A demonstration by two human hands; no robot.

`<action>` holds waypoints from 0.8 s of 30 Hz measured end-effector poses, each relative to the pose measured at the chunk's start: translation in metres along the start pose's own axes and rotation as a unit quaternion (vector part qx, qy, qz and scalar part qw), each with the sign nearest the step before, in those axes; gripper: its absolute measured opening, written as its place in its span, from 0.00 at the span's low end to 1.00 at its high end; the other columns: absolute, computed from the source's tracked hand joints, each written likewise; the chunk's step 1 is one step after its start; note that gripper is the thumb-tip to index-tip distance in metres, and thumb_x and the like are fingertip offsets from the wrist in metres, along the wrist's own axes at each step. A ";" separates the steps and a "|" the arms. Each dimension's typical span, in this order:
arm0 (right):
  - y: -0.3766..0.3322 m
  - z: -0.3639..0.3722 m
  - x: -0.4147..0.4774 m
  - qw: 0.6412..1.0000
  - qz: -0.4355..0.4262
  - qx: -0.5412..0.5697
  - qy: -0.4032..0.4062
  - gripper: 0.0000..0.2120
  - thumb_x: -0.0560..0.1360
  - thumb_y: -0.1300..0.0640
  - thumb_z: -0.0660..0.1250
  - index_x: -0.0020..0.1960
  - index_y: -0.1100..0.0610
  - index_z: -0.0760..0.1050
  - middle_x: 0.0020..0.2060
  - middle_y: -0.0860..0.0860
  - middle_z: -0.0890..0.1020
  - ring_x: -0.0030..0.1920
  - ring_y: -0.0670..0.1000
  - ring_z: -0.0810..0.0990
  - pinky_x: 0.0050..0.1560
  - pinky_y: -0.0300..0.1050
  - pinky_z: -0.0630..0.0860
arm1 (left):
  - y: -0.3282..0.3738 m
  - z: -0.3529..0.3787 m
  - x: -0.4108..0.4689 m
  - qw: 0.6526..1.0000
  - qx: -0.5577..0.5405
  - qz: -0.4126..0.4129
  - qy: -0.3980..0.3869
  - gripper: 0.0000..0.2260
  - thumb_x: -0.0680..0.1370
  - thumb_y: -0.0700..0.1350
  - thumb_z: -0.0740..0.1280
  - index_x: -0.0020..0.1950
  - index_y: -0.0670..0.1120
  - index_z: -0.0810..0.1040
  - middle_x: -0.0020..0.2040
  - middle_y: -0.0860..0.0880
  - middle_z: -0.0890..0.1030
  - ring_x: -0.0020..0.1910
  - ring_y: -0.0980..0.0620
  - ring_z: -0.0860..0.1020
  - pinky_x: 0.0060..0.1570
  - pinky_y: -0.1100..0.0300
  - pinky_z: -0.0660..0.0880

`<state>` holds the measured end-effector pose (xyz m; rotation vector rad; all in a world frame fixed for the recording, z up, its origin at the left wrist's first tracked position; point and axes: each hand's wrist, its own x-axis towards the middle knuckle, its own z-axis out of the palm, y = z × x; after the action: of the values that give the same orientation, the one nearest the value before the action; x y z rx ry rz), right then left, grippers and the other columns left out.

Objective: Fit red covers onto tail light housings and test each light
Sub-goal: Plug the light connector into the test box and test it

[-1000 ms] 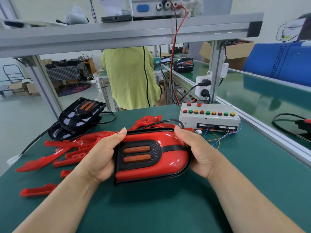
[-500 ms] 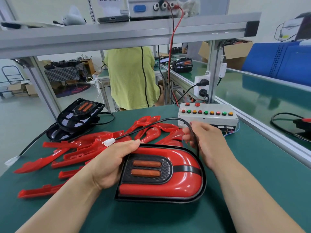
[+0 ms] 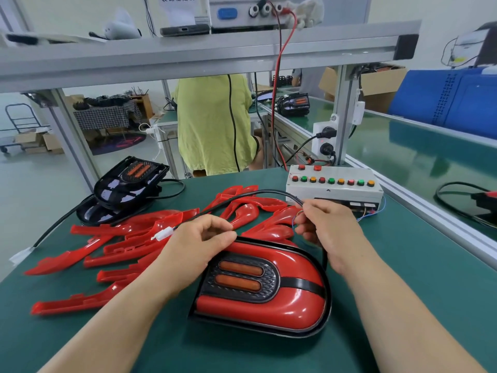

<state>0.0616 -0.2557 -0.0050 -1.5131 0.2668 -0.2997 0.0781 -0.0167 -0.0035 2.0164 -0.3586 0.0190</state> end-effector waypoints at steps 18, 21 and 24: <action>0.000 0.009 -0.009 0.922 -0.193 -0.317 0.106 0.13 0.77 0.60 0.67 0.61 0.55 0.79 0.58 0.49 0.76 0.58 0.50 0.75 0.59 0.38 0.66 | -0.041 -0.056 0.023 0.925 0.295 -0.168 0.172 0.08 0.75 0.54 0.71 0.39 0.52 0.80 0.41 0.53 0.81 0.45 0.48 0.77 0.44 0.55 0.70; -0.003 0.011 -0.013 0.913 -0.223 -0.316 0.127 0.14 0.76 0.62 0.68 0.61 0.56 0.79 0.61 0.47 0.75 0.60 0.50 0.75 0.63 0.41 0.69 | -0.038 -0.054 0.021 0.936 0.259 -0.144 0.189 0.07 0.75 0.52 0.72 0.40 0.51 0.81 0.41 0.53 0.80 0.44 0.48 0.76 0.43 0.55 0.69; -0.005 0.014 -0.017 0.908 -0.258 -0.303 0.126 0.13 0.75 0.63 0.69 0.59 0.55 0.80 0.57 0.44 0.74 0.60 0.48 0.74 0.63 0.43 0.71 | -0.030 -0.052 0.018 0.939 0.241 -0.080 0.232 0.04 0.76 0.51 0.70 0.44 0.52 0.81 0.43 0.53 0.80 0.45 0.48 0.77 0.45 0.53 0.71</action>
<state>0.0510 -0.2368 0.0005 -2.1588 0.1616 -0.9045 0.1107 0.0365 -0.0030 2.4302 0.1297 0.5175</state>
